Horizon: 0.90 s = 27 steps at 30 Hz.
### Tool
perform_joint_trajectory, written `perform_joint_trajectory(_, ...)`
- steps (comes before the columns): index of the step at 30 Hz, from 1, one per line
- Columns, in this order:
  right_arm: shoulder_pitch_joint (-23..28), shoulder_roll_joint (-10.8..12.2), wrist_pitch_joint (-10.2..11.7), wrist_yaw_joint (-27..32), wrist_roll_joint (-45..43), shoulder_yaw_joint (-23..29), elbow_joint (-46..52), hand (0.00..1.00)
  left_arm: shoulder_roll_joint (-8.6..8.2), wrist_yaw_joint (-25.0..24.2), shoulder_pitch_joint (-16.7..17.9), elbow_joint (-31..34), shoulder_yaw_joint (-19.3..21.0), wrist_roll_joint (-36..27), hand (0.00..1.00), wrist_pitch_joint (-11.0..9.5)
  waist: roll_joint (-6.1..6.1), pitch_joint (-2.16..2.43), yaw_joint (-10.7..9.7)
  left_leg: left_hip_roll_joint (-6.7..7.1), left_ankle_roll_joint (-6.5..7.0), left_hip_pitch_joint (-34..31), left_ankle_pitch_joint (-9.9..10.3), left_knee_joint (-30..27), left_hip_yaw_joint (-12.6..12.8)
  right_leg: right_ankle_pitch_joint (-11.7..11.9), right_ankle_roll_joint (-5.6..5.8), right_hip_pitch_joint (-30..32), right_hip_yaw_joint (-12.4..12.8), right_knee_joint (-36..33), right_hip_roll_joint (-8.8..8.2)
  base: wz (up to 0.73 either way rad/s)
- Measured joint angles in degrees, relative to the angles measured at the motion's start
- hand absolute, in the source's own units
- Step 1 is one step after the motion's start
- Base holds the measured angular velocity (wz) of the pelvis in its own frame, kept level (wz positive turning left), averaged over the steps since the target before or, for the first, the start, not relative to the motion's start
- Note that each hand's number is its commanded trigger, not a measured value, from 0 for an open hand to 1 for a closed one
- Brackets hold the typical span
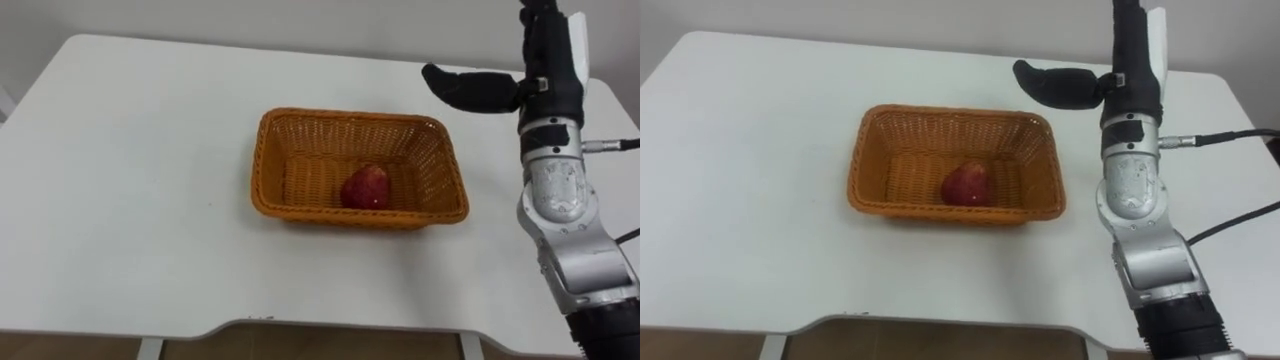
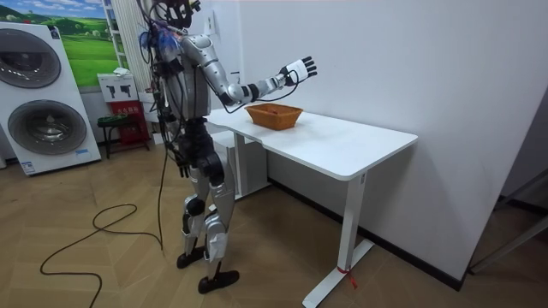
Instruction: Pick and place apple
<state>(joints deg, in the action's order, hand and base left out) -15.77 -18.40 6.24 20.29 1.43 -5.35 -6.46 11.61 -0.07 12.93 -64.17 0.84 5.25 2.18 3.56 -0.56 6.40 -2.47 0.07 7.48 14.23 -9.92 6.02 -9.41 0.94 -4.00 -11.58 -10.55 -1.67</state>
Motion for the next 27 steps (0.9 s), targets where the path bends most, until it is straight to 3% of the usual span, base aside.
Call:
perform_joint_trajectory(8, 2.6, 0.0, 0.5, 4.2, 0.0, 1.5, 0.8, 0.0, -0.03, 0.7, 1.4, 0.0, 0.0, 0.0, 0.0, -0.1, 0.13, 0.19, -0.9, 0.06, 0.0, 0.1, 0.0, -0.6, -0.1, 0.0, 0.0, -0.5, -0.2, 0.0, -0.14, 0.01)
perform_joint_trajectory(11, 4.9, 0.0, 0.8, 5.3, 0.0, 4.0, 1.2, 0.0, -0.12, 0.8, 2.5, 0.0, 0.2, 0.0, 0.0, -0.1, 0.01, 0.26, -2.3, 0.12, 0.0, -0.1, 0.0, -0.9, -0.1, 0.0, 0.0, -0.6, -0.3, 0.0, -0.24, 0.01)
perform_joint_trajectory(19, 11.0, 0.0, 2.1, 16.2, 5.4, 21.0, 0.1, 0.0, -0.71, 2.1, 6.1, 0.1, 4.7, 0.0, 0.0, -0.1, -1.18, 1.09, -6.6, 0.11, 0.0, 0.1, 0.0, -0.9, 0.1, 0.0, 0.0, -1.0, -0.2, -0.1, -0.19, 0.0)
perform_joint_trajectory(27, 18.9, 0.2, 2.5, 26.8, 17.6, 30.6, -6.2, 0.0, -0.93, 3.6, 6.4, 1.6, 5.9, 0.0, 0.0, 0.0, -1.11, 0.87, -9.8, 0.13, 0.0, 0.2, 0.0, -0.4, 0.4, 0.0, 0.0, -0.9, 0.4, -0.1, -0.09, -0.01)
